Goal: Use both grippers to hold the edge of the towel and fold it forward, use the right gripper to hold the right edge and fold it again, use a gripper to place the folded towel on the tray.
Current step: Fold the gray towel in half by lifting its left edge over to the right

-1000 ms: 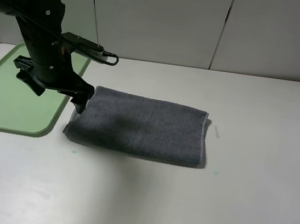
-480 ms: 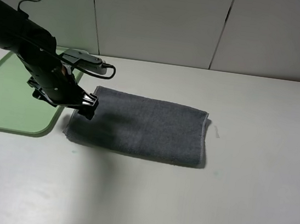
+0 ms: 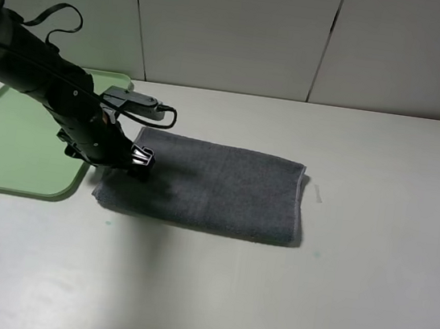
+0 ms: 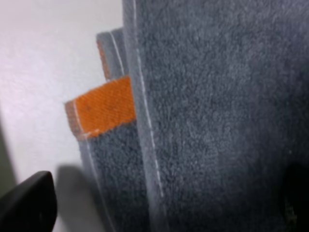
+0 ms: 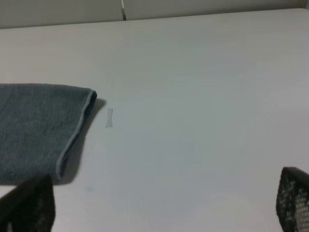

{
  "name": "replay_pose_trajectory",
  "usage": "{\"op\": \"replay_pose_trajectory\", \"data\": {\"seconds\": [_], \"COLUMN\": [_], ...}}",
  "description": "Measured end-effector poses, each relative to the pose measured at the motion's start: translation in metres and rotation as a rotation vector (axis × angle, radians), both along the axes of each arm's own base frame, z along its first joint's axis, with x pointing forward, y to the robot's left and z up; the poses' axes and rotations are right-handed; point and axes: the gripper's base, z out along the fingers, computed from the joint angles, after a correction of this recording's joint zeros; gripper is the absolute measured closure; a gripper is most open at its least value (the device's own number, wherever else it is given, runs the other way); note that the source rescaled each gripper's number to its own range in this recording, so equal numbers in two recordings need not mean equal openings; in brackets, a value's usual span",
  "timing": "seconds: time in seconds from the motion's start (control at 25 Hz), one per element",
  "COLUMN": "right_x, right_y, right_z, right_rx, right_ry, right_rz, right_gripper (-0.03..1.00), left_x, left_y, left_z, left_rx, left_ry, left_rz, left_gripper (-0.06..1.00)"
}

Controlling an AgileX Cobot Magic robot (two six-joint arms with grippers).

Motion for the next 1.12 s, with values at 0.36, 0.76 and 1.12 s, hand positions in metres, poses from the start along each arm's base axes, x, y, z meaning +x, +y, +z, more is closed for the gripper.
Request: {"op": "replay_pose_trajectory", "data": {"seconds": [0.36,0.76,1.12], "right_x": [0.0000,0.0000,0.0000], "right_y": [0.0000,0.0000,0.0000], "right_z": [0.0000,0.0000,0.0000], "right_rx": [0.000,0.000,0.000], "right_ry": [0.000,0.000,0.000], "right_rz": [0.000,0.000,0.000], "right_gripper": [-0.03,-0.03,-0.03], "left_x": [0.0031,0.0046,0.0045], "left_y": [-0.0017,-0.0053,-0.0056], "left_z": [-0.0049,-0.0060,-0.0059], "left_rx": [-0.011,-0.043,-0.044], "left_ry": [-0.013,-0.031,-0.031], "left_rz": [0.001,0.034,0.034], "left_gripper": [0.10,0.68,0.88]}}
